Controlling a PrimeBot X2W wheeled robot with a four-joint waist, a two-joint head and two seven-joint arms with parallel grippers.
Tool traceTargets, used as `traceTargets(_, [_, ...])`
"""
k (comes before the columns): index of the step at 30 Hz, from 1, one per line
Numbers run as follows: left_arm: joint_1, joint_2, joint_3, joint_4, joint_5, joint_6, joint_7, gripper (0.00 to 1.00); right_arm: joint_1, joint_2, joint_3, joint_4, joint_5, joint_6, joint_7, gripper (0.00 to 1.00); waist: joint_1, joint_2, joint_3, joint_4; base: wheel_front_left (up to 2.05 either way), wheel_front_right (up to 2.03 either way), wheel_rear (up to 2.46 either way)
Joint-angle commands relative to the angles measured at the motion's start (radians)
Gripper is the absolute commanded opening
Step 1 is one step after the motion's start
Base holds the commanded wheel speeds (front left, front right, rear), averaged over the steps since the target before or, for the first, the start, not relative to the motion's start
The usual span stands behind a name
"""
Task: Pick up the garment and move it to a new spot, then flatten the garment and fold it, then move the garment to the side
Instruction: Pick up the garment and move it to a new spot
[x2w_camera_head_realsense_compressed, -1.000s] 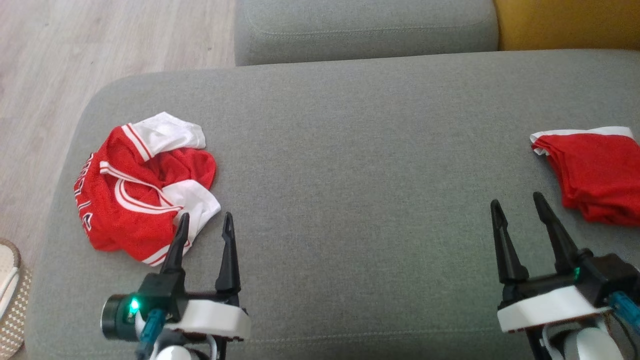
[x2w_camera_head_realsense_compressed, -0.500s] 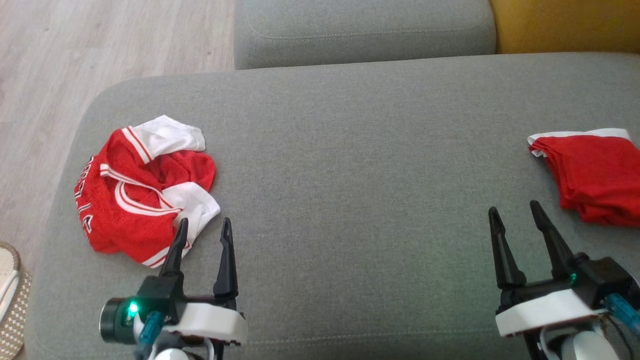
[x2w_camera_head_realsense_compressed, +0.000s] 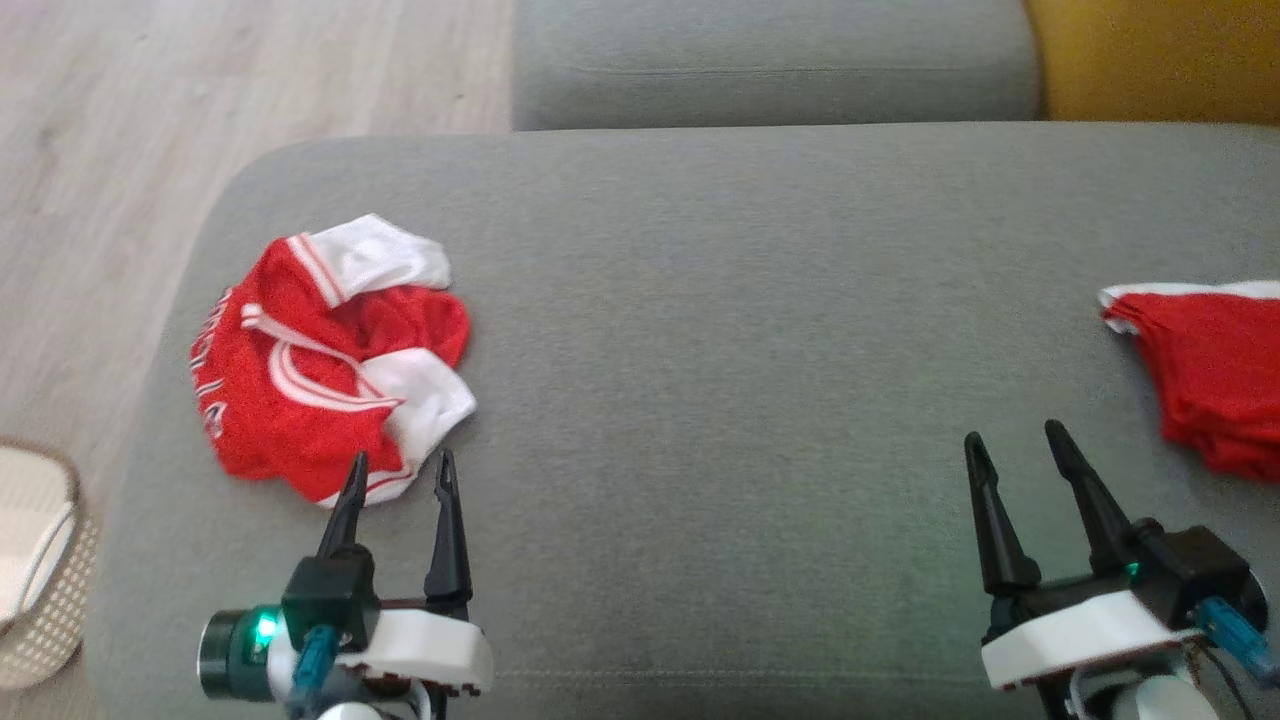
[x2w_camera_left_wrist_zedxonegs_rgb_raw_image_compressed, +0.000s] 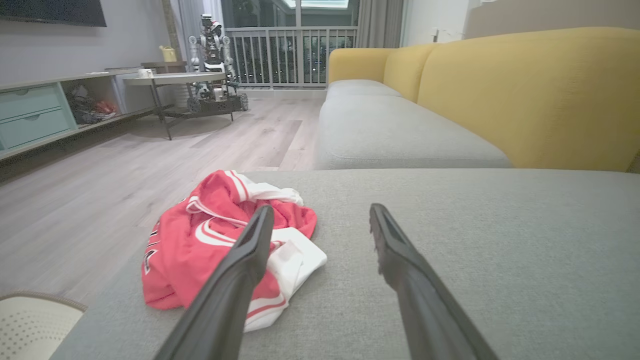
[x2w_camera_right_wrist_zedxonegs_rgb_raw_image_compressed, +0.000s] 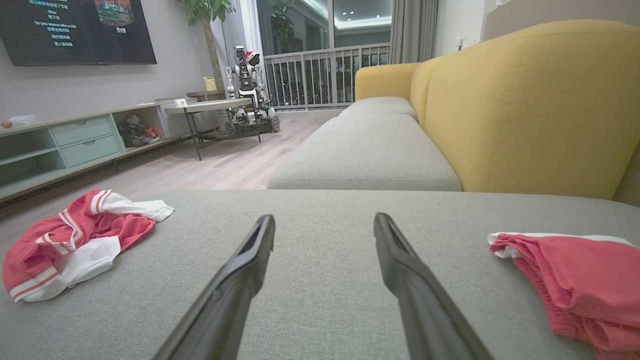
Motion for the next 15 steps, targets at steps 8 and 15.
traceTargets(8, [-0.045,0.002,0.021,-0.055,-0.008,0.032,-0.002,1.00,-0.010,-0.003,0.022,-0.027,0.002,0.000,-0.009,1.00,0.0000,0.0000,0.019,0.189,0.00,0.00,0.00])
traceTargets(15, [-0.037,0.002,0.022,-0.072,-0.030,0.037,-0.002,1.00,-0.022,-0.003,0.023,-0.028,0.010,0.000,-0.009,1.00,0.0000,0.0000,0.026,0.303,0.00,0.00,0.00])
